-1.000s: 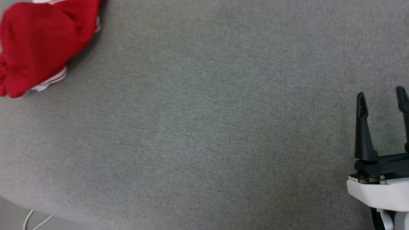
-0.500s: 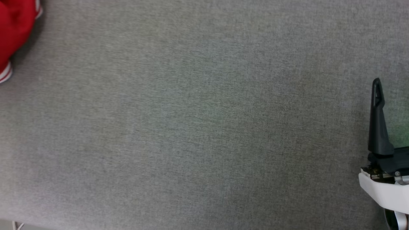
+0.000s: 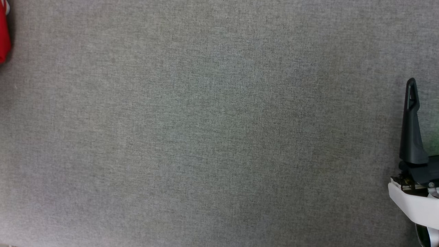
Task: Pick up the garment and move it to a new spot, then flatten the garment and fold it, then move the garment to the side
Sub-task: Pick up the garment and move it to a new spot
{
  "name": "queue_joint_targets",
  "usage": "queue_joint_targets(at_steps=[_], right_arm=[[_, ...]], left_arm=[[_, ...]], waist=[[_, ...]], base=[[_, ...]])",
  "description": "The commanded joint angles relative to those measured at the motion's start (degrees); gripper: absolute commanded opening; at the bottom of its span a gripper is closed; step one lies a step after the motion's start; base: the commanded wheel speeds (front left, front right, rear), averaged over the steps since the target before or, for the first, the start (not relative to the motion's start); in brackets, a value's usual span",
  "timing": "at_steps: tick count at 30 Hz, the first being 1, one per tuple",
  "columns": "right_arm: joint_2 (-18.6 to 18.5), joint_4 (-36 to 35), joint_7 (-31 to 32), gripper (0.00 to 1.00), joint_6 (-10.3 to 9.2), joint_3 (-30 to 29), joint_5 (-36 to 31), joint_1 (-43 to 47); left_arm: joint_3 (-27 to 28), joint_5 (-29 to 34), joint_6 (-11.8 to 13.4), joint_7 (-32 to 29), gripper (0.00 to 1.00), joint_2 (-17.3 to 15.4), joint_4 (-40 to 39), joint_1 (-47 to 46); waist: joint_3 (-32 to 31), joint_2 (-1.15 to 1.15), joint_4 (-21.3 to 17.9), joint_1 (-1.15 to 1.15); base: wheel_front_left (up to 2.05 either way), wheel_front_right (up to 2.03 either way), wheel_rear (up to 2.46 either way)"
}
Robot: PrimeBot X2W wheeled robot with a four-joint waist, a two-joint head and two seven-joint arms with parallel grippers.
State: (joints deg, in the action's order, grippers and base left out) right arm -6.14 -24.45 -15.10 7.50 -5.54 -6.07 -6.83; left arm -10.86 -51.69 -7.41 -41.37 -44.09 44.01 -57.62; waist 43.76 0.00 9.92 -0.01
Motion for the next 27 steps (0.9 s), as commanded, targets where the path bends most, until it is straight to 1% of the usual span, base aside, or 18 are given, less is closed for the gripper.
queue_joint_targets(at_steps=[1,2,3,9,13,17,20,23,27], right_arm=[[-0.1,0.0,-0.1,1.0,-0.02,-0.1,-0.1,-0.4],[0.0,0.1,-0.1,1.0,-0.02,-0.1,-0.2,-0.4],[0.0,0.1,-0.1,1.0,-0.02,0.0,-0.1,-0.3],[0.4,1.3,-0.1,1.0,-0.02,0.8,0.6,0.1],[1.0,2.5,-0.1,1.0,-0.02,1.3,1.3,0.2],[1.8,3.7,-0.1,1.0,-0.02,1.7,1.9,0.7],[2.3,4.5,-0.1,1.0,-0.02,1.8,2.5,1.2],[2.7,5.3,-0.1,1.0,-0.02,2.1,3.0,1.4],[3.1,6.3,-0.1,1.0,-0.02,2.6,3.6,1.8]], left_arm=[[-3.1,0.5,0.0,-0.4,0.66,3.8,1.7,4.0],[-3.3,0.8,0.0,0.8,0.09,3.5,1.5,3.5],[-3.6,1.0,0.0,1.8,0.0,3.1,1.1,2.8],[-4.9,3.3,0.0,8.4,0.0,-0.7,-1.8,-2.9],[-6.8,5.2,0.0,10.9,0.0,-1.9,-5.2,-4.9],[-8.9,7.1,0.0,11.7,0.0,-3.7,-10.6,-7.1],[-10.9,7.6,0.0,11.1,0.0,-4.7,-15.3,-8.8],[-13.7,7.8,0.0,10.7,0.0,-4.9,-19.4,-11.4],[-18.3,7.3,0.0,10.6,0.0,-4.1,-24.2,-14.9]], waist=[[-0.5,0.0,0.1,0.01],[-0.9,0.0,0.2,0.01],[-1.5,0.0,0.2,0.01],[-6.0,0.0,0.8,0.01],[-9.8,0.0,0.7,0.01],[-14.0,0.0,0.2,0.01],[-16.7,0.0,-0.3,0.01],[-19.2,0.0,-1.1,0.01],[-22.4,0.0,-2.8,0.01]], base=[[0.0,0.0,0.0],[0.0,0.0,0.0],[0.0,0.0,0.0],[0.0,0.0,0.0],[0.0,0.0,0.0],[0.0,0.0,0.0],[0.0,0.0,0.0],[0.0,0.0,0.0],[0.0,0.0,0.0]])
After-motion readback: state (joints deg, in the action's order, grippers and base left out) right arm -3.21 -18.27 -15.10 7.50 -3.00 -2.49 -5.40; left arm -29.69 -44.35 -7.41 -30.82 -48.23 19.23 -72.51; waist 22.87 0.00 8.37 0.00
